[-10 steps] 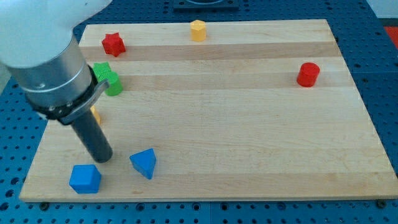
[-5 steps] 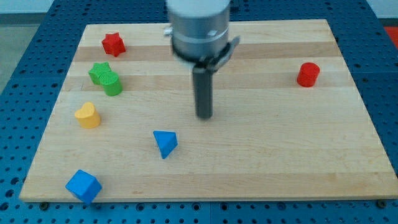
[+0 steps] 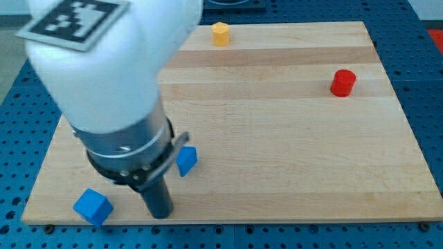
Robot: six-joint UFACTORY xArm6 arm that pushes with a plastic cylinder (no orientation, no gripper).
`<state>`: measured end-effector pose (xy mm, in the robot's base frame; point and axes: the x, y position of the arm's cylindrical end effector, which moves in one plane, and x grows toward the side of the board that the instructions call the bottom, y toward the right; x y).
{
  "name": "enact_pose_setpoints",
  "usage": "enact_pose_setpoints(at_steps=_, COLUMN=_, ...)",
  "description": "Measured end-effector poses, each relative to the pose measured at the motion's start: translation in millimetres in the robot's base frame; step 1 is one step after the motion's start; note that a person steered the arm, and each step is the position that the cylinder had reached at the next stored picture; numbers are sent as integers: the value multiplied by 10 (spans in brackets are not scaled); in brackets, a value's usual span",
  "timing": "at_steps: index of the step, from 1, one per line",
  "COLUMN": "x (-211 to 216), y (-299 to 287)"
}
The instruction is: Place the blue triangle vertically below the yellow hexagon
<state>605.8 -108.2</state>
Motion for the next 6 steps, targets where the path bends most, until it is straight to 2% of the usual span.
enact_pose_setpoints(at_steps=1, x=-636, y=125)
enact_pose_setpoints(at_steps=3, x=-2220, y=1030)
enact_pose_setpoints(at_steps=4, x=-2804, y=1449)
enact_pose_setpoints(at_steps=5, x=-2697, y=1282)
enact_pose_setpoints(at_steps=6, x=-2631, y=766)
